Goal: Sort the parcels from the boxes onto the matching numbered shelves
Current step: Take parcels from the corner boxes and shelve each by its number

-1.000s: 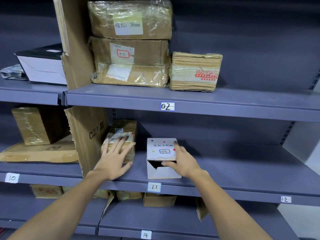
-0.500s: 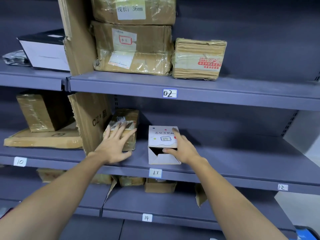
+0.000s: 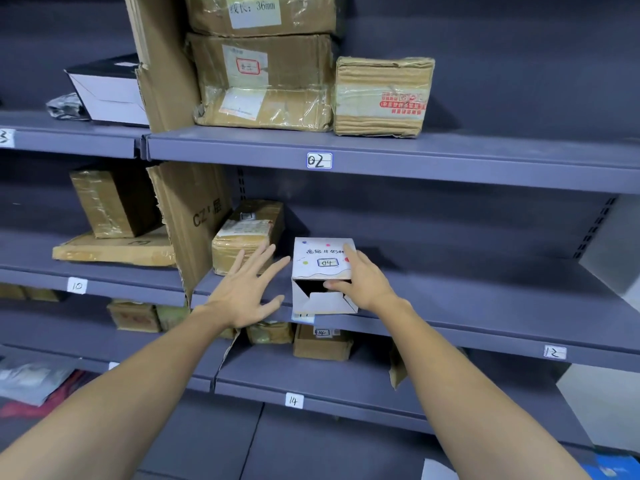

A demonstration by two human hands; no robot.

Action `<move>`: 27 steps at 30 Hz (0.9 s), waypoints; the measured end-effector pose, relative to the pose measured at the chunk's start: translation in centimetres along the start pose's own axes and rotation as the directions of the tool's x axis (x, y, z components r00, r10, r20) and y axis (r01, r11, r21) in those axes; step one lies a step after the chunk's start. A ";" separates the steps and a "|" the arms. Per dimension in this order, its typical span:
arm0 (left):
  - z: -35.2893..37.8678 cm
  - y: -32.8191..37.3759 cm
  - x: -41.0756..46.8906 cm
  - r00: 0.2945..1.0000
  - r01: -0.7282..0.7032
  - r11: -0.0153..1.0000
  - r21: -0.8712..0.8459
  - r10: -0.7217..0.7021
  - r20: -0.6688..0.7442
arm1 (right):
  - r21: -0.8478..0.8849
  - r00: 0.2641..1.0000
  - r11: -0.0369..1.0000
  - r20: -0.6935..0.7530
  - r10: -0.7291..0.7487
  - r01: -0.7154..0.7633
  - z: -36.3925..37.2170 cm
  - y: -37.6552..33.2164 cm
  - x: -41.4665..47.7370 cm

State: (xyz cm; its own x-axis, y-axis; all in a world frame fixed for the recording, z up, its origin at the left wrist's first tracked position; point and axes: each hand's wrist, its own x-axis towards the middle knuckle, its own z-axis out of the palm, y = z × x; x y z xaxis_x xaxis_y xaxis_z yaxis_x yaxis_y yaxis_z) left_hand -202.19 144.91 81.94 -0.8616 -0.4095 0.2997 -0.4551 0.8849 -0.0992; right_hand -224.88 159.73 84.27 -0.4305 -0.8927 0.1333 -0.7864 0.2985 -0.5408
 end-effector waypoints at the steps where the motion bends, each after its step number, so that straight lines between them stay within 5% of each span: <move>1: -0.1 0.3 -0.4 1.000 0.008 1.000 -0.006 -0.008 0.010 | 0.005 1.000 1.000 -0.005 -0.007 0.007 0.0 0.0 -0.4; 12: -4.0 0.8 -7.9 0.995 0.086 0.996 0.002 -0.086 0.059 | -0.014 0.998 0.998 -0.021 -0.056 0.055 2.2 -4.6 -5.9; 27: -6.6 -5.9 -28.8 0.971 0.213 0.976 -0.047 -0.206 0.119 | -0.053 0.986 0.990 0.113 -0.122 0.129 12.0 -18.5 -16.0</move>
State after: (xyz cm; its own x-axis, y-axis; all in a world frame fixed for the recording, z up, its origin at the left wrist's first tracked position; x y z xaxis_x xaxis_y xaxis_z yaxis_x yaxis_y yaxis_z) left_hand -173.20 152.93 80.12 -0.7700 -0.6065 0.1982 -0.6170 0.7869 0.0111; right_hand -198.12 164.44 82.21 -0.2787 -0.9547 0.1039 -0.8575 0.1987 -0.4745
